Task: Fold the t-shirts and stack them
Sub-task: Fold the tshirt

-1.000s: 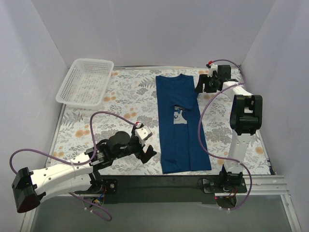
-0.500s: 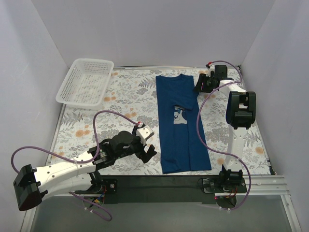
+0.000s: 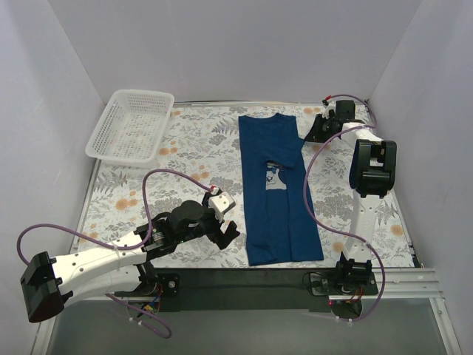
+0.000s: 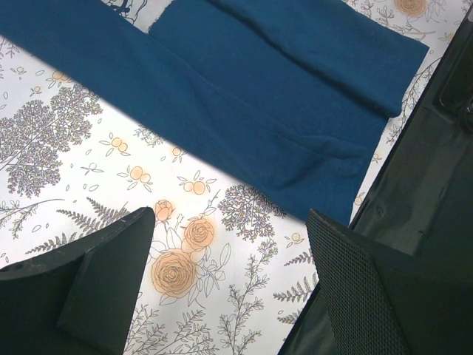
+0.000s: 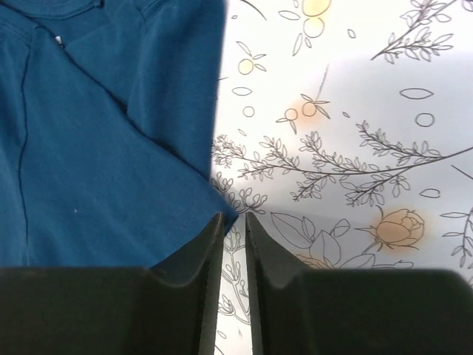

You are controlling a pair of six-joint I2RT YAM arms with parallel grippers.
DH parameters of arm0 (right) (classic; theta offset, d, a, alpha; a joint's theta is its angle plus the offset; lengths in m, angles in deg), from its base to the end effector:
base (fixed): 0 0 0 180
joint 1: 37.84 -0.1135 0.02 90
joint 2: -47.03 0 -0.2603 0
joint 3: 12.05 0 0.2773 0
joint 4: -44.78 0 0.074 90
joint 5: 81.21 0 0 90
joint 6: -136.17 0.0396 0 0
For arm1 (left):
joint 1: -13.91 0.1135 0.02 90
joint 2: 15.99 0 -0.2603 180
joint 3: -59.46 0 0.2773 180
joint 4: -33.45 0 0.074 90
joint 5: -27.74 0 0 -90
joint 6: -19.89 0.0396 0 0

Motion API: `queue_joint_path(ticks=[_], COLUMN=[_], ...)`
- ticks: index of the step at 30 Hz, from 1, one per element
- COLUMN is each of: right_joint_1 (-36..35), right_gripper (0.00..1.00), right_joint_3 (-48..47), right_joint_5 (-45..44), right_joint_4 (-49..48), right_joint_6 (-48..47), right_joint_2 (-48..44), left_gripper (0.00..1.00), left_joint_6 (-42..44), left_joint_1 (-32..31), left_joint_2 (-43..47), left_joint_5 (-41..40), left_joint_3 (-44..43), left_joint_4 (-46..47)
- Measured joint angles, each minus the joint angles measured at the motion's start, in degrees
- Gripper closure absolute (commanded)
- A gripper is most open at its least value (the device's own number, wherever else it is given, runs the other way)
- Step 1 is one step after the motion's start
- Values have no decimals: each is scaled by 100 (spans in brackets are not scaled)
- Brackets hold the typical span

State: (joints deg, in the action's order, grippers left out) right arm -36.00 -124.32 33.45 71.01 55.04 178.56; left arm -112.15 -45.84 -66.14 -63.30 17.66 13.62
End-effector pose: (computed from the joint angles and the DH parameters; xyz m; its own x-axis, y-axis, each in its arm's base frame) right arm 0.5317 -0.0006 0.1385 -0.7448 0.1641 -0.6468 -0.1501 0.9032 0.4021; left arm 0.1153 -0.1963 0.2194 -0.7497 -0.0436 -0.6604 0.4761 0.6575 -0.5839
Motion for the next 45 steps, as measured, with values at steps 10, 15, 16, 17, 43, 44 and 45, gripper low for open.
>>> queue_joint_path(ticks=[10, 15, 16, 17, 43, 44, 45], right_joint_1=[-11, -11, -11, -11, -588, -719, -850], right_gripper=[58, 60, 61, 61, 99, 99, 99], right_joint_3=[0, 0, 0, 0, 136, 136, 136], right_joint_5=[334, 339, 339, 339, 155, 87, 15], right_joint_4=[2, 2, 4, 4, -63, -63, -63], right_joint_6=[149, 170, 175, 177, -249, -313, -369], right_joint_2=[0, 13, 22, 37, -348, -393, -433], left_gripper=[23, 23, 23, 23, 23, 23, 23], left_joint_6=[-2, 0, -2, 0, -17, -20, -20], left_joint_1=[0, 0, 0, 0, 0, 0, 0], left_joint_2=[0, 0, 0, 0, -72, -72, -72], left_joint_5=[-9, -9, -9, -9, -11, -11, -11], left_joint_3=[0, 0, 0, 0, 0, 0, 0], left_joint_4=[0, 0, -2, 0, 0, 0, 0])
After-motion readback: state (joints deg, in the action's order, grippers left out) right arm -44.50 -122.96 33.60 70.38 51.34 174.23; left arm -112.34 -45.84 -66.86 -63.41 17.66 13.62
